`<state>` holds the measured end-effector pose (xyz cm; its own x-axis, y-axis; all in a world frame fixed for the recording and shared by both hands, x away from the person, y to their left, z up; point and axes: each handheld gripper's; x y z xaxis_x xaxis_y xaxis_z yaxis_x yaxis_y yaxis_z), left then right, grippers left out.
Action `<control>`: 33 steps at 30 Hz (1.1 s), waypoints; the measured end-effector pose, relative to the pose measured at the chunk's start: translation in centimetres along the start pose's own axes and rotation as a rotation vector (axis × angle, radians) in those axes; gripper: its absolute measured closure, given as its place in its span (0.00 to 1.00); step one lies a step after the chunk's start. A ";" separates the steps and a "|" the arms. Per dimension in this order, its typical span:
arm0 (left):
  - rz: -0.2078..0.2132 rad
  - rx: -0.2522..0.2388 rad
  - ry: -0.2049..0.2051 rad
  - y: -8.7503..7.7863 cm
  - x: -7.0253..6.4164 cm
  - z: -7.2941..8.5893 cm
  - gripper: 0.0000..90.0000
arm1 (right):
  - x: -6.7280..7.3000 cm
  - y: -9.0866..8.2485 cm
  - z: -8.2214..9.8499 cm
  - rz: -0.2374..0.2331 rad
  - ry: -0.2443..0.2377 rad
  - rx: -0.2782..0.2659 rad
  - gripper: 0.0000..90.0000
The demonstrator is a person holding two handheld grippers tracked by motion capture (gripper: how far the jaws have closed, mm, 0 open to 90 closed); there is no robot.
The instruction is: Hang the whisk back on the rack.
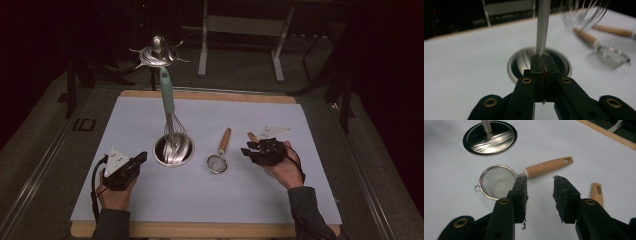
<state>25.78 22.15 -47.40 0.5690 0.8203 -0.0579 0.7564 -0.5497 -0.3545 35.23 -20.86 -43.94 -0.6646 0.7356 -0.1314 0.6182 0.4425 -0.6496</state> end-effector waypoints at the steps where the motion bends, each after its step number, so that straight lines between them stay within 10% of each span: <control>1: 0.002 -0.020 0.004 -0.2 0.0 -0.5 1.00 | -0.1 -0.1 0.3 -0.005 0.013 -0.007 0.69; 15: 0.020 -0.322 0.048 -1.9 0.0 -5.7 1.00 | 0.5 0.6 2.5 -0.029 0.068 -0.009 0.68; 33: 0.092 -0.550 0.063 -2.5 -0.7 -11.0 1.00 | 0.2 1.1 5.0 -0.026 0.140 0.006 0.66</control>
Point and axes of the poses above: each handheld gripper's, and its own axes: y roughly forward along the jaws, z roughly out of its underside, x roughly to its left, and after that the axes turned 9 degrees about z, right-handed
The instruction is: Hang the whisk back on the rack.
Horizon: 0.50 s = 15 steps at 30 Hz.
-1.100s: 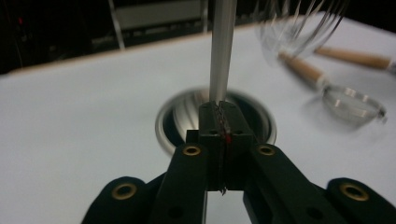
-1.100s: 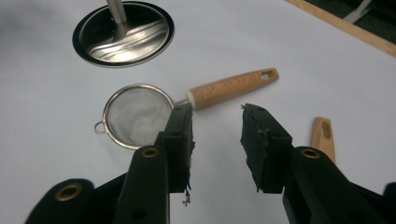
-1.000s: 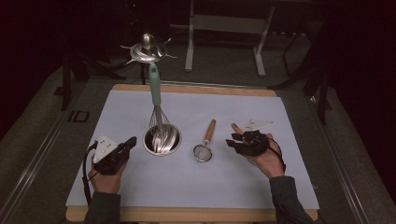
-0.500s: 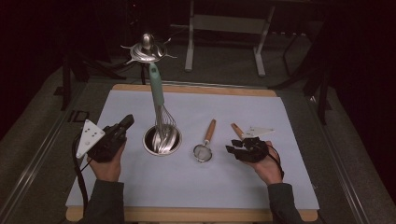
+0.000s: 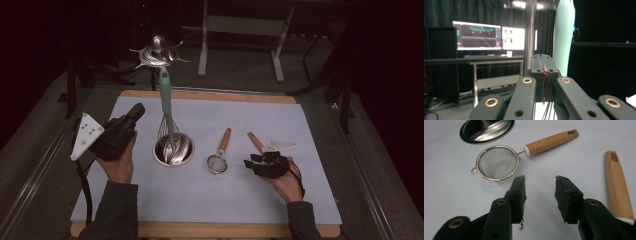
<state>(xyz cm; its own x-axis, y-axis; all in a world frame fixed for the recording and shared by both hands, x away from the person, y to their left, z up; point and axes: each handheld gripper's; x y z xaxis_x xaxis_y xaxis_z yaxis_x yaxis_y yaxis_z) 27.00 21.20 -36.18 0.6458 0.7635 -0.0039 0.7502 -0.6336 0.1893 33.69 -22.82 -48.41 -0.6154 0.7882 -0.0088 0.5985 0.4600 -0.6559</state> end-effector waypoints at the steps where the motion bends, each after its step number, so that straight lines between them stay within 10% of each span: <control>1: 0.002 -0.009 0.004 0.2 0.0 -0.4 1.00 | 0.0 0.0 0.1 0.002 0.003 0.003 0.66; 15: 0.005 -0.081 0.052 2.4 -0.2 -4.6 1.00 | 0.0 -0.4 0.6 0.055 0.018 0.019 0.65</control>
Point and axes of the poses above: each handheld gripper's, and its own axes: y roughly forward along the jaws, z roughly out of its underside, x roughly to its left, and after that the axes turned 9 degrees about z, right-handed
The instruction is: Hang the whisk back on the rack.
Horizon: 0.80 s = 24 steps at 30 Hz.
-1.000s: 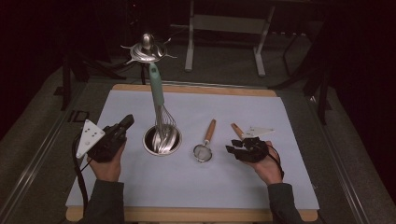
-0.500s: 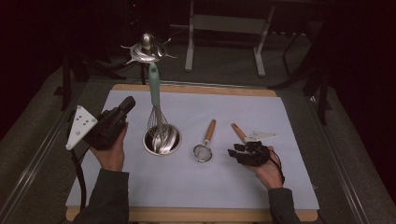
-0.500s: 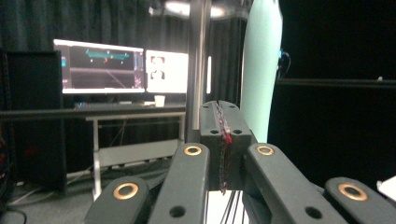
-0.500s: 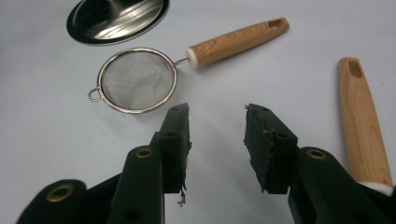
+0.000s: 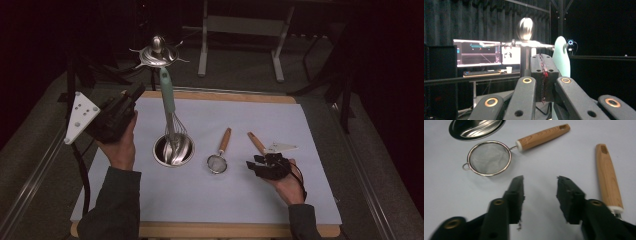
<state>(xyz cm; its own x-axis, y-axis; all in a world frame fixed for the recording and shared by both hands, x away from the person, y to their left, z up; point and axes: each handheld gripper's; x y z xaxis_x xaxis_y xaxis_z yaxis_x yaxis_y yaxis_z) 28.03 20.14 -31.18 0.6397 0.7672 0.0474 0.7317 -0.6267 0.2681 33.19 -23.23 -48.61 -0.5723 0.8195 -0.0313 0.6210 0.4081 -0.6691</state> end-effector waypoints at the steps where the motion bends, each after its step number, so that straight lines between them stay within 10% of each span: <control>1: 0.004 -0.003 0.001 0.2 0.0 -0.2 1.00 | -0.1 -0.1 0.0 -0.002 0.001 0.003 0.68; 24: -0.039 0.036 0.025 2.0 1.8 -1.5 1.00 | -0.8 -0.8 0.7 -0.017 0.009 -0.001 0.74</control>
Point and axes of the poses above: each handheld gripper's, and its own axes: y roughly forward along the jaws, z roughly out of its underside, x roughly to its left, and after that the axes turned 9 degrees about z, right-handed
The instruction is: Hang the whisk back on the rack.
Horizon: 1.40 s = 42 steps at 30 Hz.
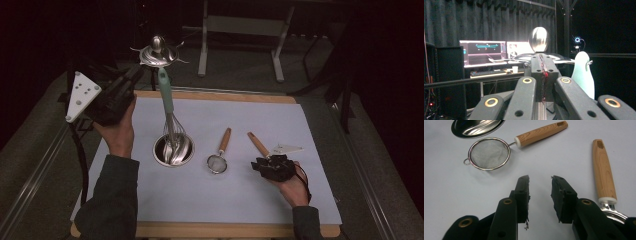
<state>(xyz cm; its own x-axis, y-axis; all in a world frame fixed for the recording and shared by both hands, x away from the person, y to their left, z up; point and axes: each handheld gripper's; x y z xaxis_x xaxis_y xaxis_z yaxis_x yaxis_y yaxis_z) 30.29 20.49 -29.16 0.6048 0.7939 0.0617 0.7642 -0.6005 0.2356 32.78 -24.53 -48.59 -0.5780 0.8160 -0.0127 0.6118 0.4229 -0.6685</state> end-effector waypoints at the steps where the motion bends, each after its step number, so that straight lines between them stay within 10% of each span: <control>1: -0.003 0.000 -0.001 0.0 0.0 0.0 1.00 | 0.0 0.0 0.0 0.001 0.000 0.000 0.74; 42: -0.099 0.049 -0.051 1.7 3.0 -0.4 1.00 | -0.2 -0.4 -0.1 -0.029 0.016 -0.032 0.74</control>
<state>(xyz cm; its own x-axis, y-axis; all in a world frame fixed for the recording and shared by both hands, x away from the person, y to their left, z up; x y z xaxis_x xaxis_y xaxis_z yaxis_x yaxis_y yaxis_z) 33.37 21.89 -28.19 0.5357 0.8444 -0.0087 0.8299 -0.5246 0.1899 32.70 -24.81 -48.19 -0.5875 0.8090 0.0187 0.6120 0.4593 -0.6439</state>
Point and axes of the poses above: each handheld gripper's, and its own axes: y roughly forward along the jaws, z roughly out of its underside, x roughly to its left, and after that the axes turned 9 degrees about z, right-handed
